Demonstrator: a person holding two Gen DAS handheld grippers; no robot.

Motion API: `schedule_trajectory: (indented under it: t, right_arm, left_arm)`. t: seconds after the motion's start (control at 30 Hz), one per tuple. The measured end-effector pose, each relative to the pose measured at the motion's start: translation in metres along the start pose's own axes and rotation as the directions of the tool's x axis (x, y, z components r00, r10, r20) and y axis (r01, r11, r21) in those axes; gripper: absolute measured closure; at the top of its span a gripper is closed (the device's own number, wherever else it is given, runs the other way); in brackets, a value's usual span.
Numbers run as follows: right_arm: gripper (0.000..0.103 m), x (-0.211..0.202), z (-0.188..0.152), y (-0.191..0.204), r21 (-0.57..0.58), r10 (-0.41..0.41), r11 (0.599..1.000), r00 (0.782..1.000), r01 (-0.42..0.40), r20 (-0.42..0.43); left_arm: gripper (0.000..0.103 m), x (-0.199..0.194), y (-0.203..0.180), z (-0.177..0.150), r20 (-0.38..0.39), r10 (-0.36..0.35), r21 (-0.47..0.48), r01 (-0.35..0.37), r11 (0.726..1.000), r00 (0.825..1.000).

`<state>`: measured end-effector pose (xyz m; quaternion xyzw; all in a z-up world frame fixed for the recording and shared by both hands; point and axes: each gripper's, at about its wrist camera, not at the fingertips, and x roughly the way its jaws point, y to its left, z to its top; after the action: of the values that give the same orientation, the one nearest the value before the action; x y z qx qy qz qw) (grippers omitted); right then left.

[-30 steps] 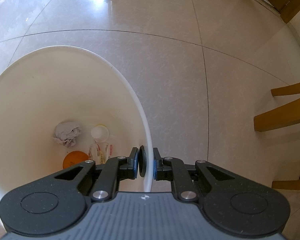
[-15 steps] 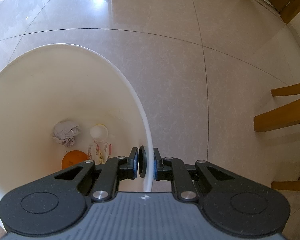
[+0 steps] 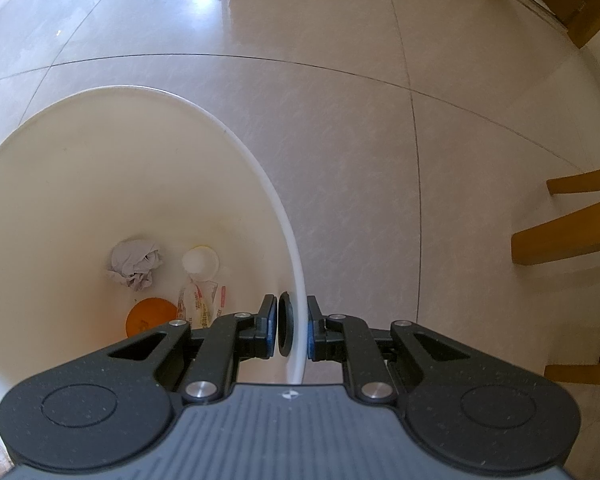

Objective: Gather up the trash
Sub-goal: 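Carry the orange peel over the bin and open the left tool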

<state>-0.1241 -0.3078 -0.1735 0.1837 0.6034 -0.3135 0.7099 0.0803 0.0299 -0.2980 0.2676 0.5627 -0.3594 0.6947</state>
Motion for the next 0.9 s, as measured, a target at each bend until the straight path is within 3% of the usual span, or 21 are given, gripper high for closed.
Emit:
schedule_trajectory:
  t: [0.33, 0.53, 0.73, 0.8, 0.87, 0.9]
  right_arm:
    - [0.087, -0.001, 0.001, -0.001, -0.001, 0.009, 1.000, 1.000, -0.009, -0.004]
    - [0.087, -0.002, 0.001, -0.004, 0.007, 0.023, 1.000, 1.000, -0.023, -0.008]
    - [0.087, -0.003, 0.002, -0.007, 0.014, 0.037, 0.999, 0.999, -0.036, -0.011]
    - [0.087, -0.004, 0.002, -0.007, 0.013, 0.038, 0.999, 0.999, -0.038, -0.011]
    - [0.087, -0.004, 0.002, -0.007, 0.011, 0.038, 0.999, 0.999, -0.038, -0.011]
    - [0.087, -0.004, 0.002, -0.007, 0.010, 0.039, 0.999, 0.999, -0.039, -0.011]
  left_arm:
    - [0.039, -0.117, -0.064, 0.068, 0.091, -0.113, 0.190, 0.094, 0.977, 0.989]
    - [0.039, -0.161, -0.123, 0.100, 0.111, -0.210, 0.309, 0.167, 0.936, 0.971]
    - [0.039, -0.179, -0.174, 0.120, 0.128, -0.292, 0.394, 0.221, 0.892, 0.948]
    - [0.034, -0.180, -0.187, 0.124, 0.139, -0.310, 0.418, 0.228, 0.880, 0.941]
    - [0.018, -0.180, -0.201, 0.127, 0.144, -0.303, 0.431, 0.216, 0.876, 0.942]
    - [0.016, -0.181, -0.205, 0.128, 0.161, -0.299, 0.429, 0.207, 0.879, 0.940]
